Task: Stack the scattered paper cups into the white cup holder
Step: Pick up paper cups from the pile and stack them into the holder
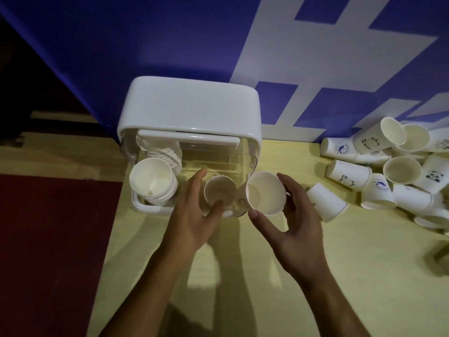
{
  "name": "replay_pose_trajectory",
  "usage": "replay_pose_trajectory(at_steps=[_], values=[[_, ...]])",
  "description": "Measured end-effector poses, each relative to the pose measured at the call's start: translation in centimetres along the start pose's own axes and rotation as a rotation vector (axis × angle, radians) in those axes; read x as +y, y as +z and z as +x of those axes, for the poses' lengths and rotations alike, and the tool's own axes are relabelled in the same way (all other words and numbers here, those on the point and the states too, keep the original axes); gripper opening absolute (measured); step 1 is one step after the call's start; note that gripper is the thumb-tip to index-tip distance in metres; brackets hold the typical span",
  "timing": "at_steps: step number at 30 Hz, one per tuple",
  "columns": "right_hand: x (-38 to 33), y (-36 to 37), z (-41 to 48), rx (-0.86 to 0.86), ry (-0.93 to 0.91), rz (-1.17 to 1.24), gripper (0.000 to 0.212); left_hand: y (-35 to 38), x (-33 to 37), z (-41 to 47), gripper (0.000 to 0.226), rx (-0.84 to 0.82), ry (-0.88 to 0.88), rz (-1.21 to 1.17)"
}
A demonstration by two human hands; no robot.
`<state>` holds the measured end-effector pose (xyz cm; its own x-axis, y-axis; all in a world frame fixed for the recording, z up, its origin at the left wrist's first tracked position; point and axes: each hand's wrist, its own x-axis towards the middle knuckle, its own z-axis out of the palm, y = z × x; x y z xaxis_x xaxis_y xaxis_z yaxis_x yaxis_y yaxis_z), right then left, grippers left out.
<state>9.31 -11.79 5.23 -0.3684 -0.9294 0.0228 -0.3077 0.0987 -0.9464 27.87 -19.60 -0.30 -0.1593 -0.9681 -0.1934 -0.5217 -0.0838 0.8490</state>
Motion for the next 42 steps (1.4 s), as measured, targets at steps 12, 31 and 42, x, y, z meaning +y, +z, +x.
replay_pose_trajectory(at_steps=[12, 31, 42], values=[[-0.7, 5.0, 2.2, -0.08, -0.187, -0.157, 0.068, -1.4, 2.8, -0.9, 0.046, 0.063, 0.114, -0.286], [4.6, 6.7, 3.3, -0.13, -0.173, -0.383, 0.078, 0.0, -0.1, 0.9, 0.036, 0.034, 0.043, 0.018], [3.5, 4.7, 1.7, -0.087, -0.184, -0.446, 0.078, -0.5, 0.5, -1.2, 0.037, 0.119, 0.169, 0.048]])
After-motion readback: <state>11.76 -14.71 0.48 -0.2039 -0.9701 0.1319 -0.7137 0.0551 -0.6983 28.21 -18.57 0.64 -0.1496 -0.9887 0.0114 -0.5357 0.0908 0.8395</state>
